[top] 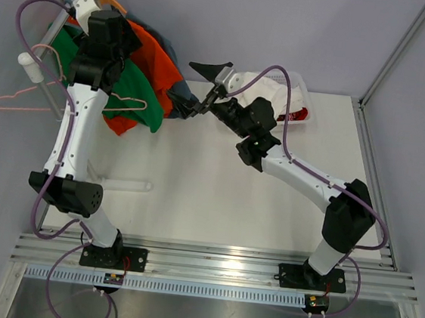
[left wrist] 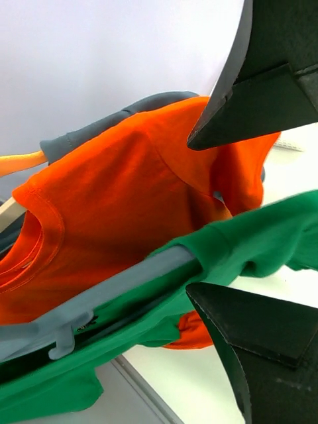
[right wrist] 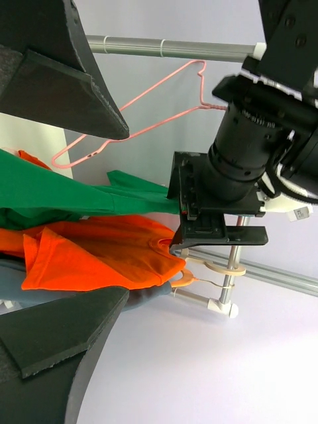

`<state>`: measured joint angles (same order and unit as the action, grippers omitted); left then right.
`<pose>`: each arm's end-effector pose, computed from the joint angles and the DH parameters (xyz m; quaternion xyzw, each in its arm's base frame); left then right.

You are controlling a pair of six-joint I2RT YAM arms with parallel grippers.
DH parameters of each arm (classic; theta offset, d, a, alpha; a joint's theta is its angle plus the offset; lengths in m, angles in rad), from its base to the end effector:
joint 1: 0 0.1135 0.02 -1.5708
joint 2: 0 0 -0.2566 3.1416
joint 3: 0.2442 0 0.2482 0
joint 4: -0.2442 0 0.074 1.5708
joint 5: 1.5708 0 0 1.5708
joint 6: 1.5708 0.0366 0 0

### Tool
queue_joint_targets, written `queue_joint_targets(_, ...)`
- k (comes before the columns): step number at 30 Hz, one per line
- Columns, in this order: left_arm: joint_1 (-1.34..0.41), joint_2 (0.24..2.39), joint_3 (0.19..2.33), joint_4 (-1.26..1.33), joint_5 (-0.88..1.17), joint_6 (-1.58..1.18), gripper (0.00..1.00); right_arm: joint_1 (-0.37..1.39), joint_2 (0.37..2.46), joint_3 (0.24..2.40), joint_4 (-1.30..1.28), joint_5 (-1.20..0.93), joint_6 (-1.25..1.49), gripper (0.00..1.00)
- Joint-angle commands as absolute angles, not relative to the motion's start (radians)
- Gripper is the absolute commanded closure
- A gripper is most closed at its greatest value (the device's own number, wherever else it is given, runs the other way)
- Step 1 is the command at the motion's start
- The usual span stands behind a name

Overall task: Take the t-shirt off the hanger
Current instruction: Grab a hanger with a tshirt on it with the left arm

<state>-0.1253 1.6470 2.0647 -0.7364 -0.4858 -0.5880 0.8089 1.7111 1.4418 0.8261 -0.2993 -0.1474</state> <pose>0.3358 -0.0251 0.4886 -0.3175 0.7333 -0.0159 0.6010 0.2659 0.2943 0.4189 -0.3366 0.3663 0.3492 0.7941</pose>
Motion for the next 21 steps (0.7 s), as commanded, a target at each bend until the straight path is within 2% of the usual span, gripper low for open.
queue_joint_targets(1,-0.129,1.674,2.154,-0.775,-0.561,-0.635,0.20,0.811,1.643,1.408,0.874,-0.272,-0.181,0.00)
queue_joint_targets(6,-0.130,1.680,2.132,-0.758,-0.600,-0.635,0.34,0.810,1.598,1.373,0.867,-0.262,-0.193,0.00)
queue_joint_targets(9,-0.132,1.678,2.118,-0.755,-0.615,-0.640,0.48,0.811,1.577,1.355,0.862,-0.259,-0.199,0.00)
queue_joint_targets(10,-0.132,1.672,2.108,-0.755,-0.618,-0.643,0.55,0.811,1.572,1.347,0.861,-0.258,-0.201,0.01)
queue_joint_targets(13,-0.146,1.648,2.077,-0.747,-0.649,-0.652,0.67,0.811,1.560,1.338,0.854,-0.250,-0.210,0.01)
queue_joint_targets(15,-0.170,1.622,2.060,-0.717,-0.722,-0.631,0.85,0.811,1.552,1.333,0.851,-0.249,-0.213,0.01)
queue_joint_targets(16,-0.178,1.617,2.062,-0.712,-0.723,-0.630,0.85,0.811,1.552,1.332,0.851,-0.249,-0.213,0.01)
queue_joint_targets(17,-0.182,1.614,2.063,-0.706,-0.750,-0.617,0.91,0.811,1.549,1.331,0.850,-0.247,-0.213,0.00)
queue_joint_targets(21,-0.204,1.620,2.118,-0.726,-0.805,-0.597,0.99,0.811,1.545,1.325,0.847,-0.245,-0.218,0.01)
